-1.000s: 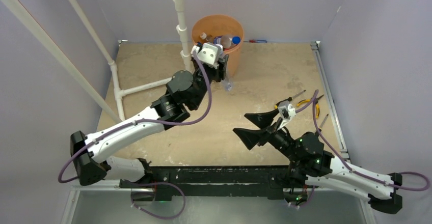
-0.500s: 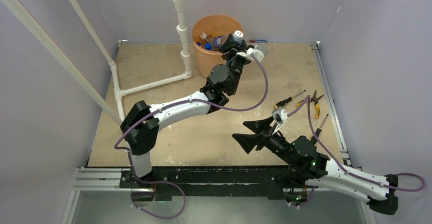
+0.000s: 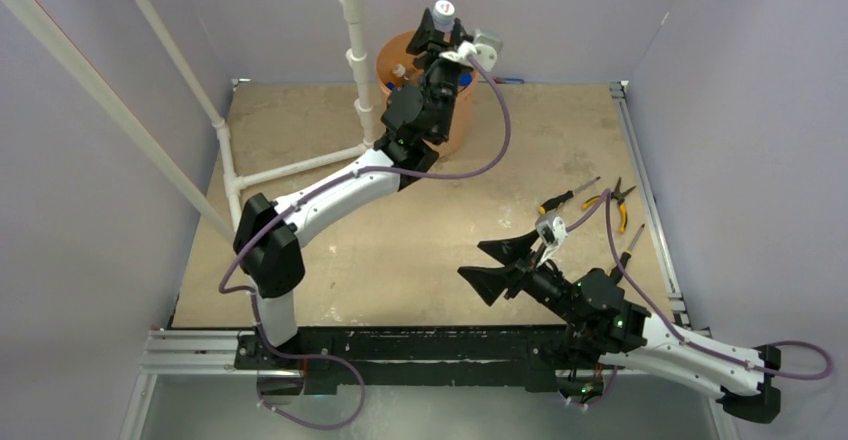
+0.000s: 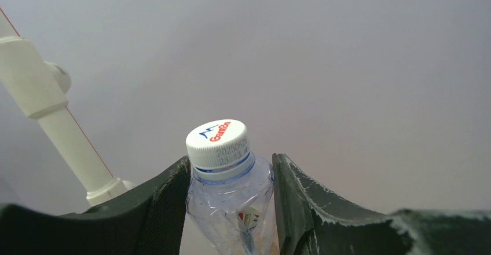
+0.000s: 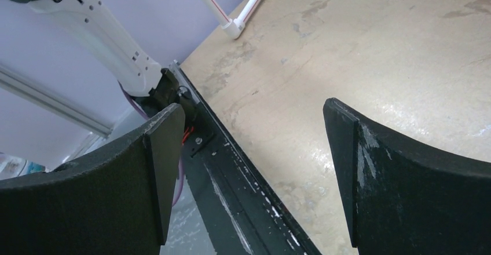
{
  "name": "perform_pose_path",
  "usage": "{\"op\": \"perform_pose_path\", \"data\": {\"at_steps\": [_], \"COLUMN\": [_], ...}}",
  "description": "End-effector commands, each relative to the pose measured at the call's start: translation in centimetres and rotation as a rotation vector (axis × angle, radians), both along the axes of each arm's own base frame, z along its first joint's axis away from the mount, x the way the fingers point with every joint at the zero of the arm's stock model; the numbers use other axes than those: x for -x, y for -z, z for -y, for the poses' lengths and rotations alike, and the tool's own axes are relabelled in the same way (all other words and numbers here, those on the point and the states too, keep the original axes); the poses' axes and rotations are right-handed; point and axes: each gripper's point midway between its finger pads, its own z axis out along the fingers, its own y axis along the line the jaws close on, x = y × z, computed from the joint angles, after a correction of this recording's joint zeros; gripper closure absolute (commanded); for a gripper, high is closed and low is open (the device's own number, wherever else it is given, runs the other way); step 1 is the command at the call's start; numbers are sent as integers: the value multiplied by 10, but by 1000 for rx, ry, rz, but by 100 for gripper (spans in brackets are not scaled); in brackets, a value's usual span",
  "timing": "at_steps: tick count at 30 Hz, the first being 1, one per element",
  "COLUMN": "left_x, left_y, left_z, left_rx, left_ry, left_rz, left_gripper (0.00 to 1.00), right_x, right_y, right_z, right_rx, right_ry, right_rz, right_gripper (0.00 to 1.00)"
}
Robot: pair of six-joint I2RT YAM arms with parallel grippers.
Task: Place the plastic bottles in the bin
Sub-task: Pick up the plastic bottle at the center of the board, then place the plastic bottle in the trash bin.
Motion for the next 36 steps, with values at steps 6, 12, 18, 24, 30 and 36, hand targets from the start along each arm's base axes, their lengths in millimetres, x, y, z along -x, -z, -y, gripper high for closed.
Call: {"op": "perform_pose_path", "data": {"at_steps": [6,12,18,24,30,36], "left_x": [-76,-127,-158,-168,-179,-184], "left_y": [2,40,70,88,120,135], "left_z": [6,6,-5,-11,-10,-8], "left_rx": [-14,-8,2,17,18,44], "left_ry": [-22,-80,-92,-98,-88,-70], "left_rz": [-6,-72,-95,-118,-183,-246], "left_gripper": [100,100,100,100,100,100], "right_x": [6,4,0,-1,-1,-1], "right_y": [2,6,14,15,12,12], "right_z": [-3,-7,-13,-13,-10,-10], "right_rx": [4,30,61,68,53,47], "right_ry": [-35,-32,-27,-23,-17,-17], "right_rz": [11,-8,-16,-18,-13,-9], "right_gripper": [10,10,11,10,11,11]}}
